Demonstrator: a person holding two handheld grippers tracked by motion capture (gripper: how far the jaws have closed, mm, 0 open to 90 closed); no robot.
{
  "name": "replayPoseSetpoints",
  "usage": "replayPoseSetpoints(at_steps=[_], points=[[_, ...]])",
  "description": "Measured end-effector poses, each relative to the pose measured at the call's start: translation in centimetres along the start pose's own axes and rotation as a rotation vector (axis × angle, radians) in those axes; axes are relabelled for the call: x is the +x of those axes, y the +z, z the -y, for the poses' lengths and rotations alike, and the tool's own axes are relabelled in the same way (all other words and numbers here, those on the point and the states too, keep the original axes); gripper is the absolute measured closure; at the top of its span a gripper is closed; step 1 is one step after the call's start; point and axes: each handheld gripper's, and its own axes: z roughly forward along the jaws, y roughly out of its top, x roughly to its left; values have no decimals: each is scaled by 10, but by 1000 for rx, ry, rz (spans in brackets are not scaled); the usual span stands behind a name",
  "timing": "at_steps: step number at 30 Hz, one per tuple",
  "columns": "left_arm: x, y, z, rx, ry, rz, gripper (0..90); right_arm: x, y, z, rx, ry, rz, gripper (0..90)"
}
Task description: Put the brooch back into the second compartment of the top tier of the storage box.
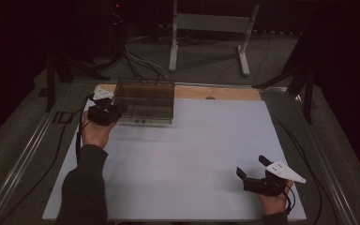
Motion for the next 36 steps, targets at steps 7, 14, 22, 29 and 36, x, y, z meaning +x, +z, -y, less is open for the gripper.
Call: replayPoseSetpoints(at_steps=[7, 14, 22, 29, 36], points=[[-1, 6, -2, 14, 12, -5, 805, 0, 0, 0, -1, 1, -1, 3], [-1, 11, -4, 15, 3, -8, 805, 0, 1, 0, 0, 0, -2, 2], [-2, 16, -7, 24, 4, -14, 805, -1, 0, 0, -2, 1, -1, 2], [-4, 20, -9, 24, 2, -13, 805, -1, 0, 0, -3, 1, -1, 2], [-6, 24, -10, 29, 4, -10, 805, -1, 0, 0, -3, 1, -2, 2]])
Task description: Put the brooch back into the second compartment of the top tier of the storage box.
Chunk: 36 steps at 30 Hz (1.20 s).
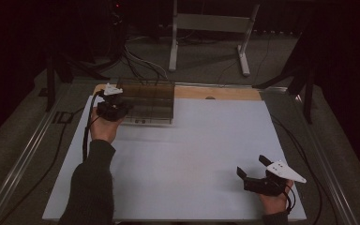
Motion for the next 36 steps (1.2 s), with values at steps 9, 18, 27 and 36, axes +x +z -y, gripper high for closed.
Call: replayPoseSetpoints(at_steps=[9, 18, 27, 36], points=[[-2, 6, -1, 5, -4, 1, 805, 0, 0, 0, 0, 1, 0, 3], [-4, 12, -1, 11, -8, 2, 805, 0, 0, 0, -1, 2, 0, 2], [-6, 16, -3, 11, -7, 5, 805, -1, 0, 0, -1, 2, -1, 2], [-7, 20, -2, 17, -9, 1, 805, -1, 1, 0, -1, 1, -3, 2]])
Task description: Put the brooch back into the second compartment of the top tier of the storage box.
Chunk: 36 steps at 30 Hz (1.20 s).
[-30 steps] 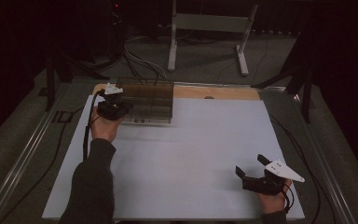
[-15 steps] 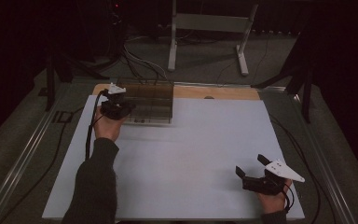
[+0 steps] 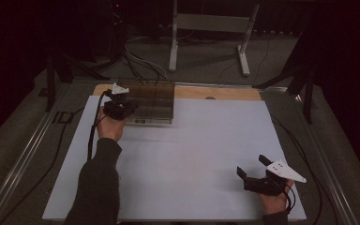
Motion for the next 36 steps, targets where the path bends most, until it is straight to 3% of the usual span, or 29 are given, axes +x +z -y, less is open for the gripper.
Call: replayPoseSetpoints(at_steps=[36], points=[[-9, 20, 4, 21, -3, 4, 805, -2, 1, 0, -3, 3, -3, 2]])
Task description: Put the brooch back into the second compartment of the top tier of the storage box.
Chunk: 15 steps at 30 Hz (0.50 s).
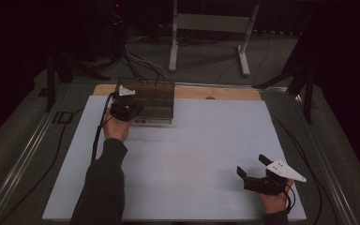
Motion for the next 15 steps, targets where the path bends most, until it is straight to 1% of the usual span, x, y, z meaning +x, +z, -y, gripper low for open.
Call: replayPoseSetpoints(at_steps=[15], points=[[-3, 6, 2, 4, -2, -2, 805, 0, 0, 0, 0, 0, -2, 2]])
